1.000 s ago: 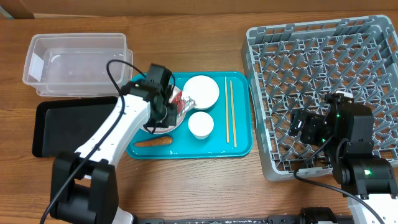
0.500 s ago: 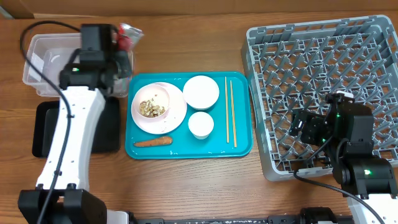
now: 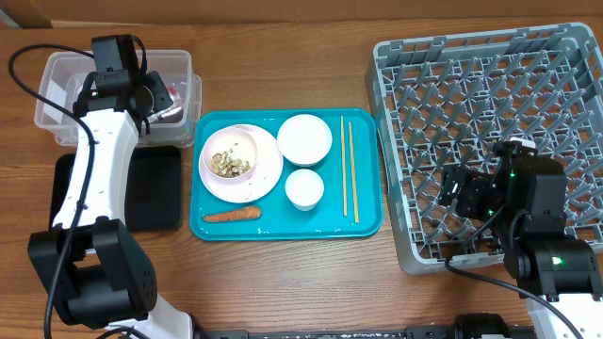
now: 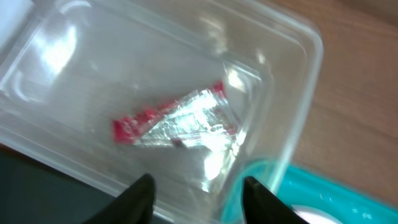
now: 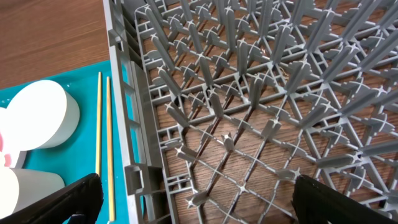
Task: Sort waste into correct bins and load items into the dishwasher
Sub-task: 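Carry the red wrapper with the left gripper into the clear bin, then move the left gripper back and grasp the pink plate rim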
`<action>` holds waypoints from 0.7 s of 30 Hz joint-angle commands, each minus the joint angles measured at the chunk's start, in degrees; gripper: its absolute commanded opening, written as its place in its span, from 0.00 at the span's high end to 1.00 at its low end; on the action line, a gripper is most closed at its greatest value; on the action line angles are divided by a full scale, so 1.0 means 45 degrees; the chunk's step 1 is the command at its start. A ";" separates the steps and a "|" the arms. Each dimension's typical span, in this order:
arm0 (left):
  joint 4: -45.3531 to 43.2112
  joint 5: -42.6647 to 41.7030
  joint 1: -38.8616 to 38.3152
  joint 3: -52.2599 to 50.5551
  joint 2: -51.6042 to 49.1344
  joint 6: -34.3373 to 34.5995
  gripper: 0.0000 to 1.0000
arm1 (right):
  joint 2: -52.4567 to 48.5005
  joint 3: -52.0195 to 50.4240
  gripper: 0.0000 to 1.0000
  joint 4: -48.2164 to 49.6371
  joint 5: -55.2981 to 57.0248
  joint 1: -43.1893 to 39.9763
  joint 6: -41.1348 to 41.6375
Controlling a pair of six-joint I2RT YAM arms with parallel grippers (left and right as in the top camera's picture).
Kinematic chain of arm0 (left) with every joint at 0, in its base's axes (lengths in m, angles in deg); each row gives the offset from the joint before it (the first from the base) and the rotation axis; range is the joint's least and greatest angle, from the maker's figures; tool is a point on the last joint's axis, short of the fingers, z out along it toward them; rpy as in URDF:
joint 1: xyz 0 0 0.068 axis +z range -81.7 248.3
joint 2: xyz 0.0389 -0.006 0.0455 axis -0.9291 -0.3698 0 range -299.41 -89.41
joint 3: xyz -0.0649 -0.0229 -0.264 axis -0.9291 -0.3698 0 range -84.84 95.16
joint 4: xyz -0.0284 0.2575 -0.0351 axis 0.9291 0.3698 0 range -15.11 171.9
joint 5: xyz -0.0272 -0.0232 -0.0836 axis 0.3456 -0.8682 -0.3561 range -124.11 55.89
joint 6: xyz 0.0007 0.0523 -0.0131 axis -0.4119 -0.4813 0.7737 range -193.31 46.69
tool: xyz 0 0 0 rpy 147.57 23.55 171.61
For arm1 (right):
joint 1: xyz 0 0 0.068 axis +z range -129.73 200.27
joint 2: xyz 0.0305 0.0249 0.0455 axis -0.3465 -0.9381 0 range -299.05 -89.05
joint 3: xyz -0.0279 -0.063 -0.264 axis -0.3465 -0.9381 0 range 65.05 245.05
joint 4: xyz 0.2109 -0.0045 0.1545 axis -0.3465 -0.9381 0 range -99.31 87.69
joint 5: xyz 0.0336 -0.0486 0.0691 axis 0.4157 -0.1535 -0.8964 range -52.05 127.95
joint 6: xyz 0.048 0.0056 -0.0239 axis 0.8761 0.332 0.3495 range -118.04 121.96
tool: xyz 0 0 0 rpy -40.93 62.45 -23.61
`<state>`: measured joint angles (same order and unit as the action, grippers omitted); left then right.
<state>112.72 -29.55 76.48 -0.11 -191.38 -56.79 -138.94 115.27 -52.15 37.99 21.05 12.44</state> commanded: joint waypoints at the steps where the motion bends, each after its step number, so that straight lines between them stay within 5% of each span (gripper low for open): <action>1: 0.1715 -0.2861 -0.0563 0.0282 0.1049 -0.0049 0.48 | 0.0034 0.0359 0.00 0.0000 0.0083 -0.0044 0.0005; 10: 0.6635 -0.2764 -0.4279 0.0253 0.1005 -0.0714 0.42 | 0.0034 0.0359 0.00 -0.0005 0.0078 -0.0044 0.0005; 21: 0.6460 -0.1967 -0.6329 -0.0330 -0.1005 -0.0403 0.48 | 0.0034 0.0359 0.00 -0.0034 0.0078 -0.0044 0.0005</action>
<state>142.40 -40.54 48.20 -0.42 -191.73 -58.70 -138.94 115.31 -52.46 37.99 21.05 12.44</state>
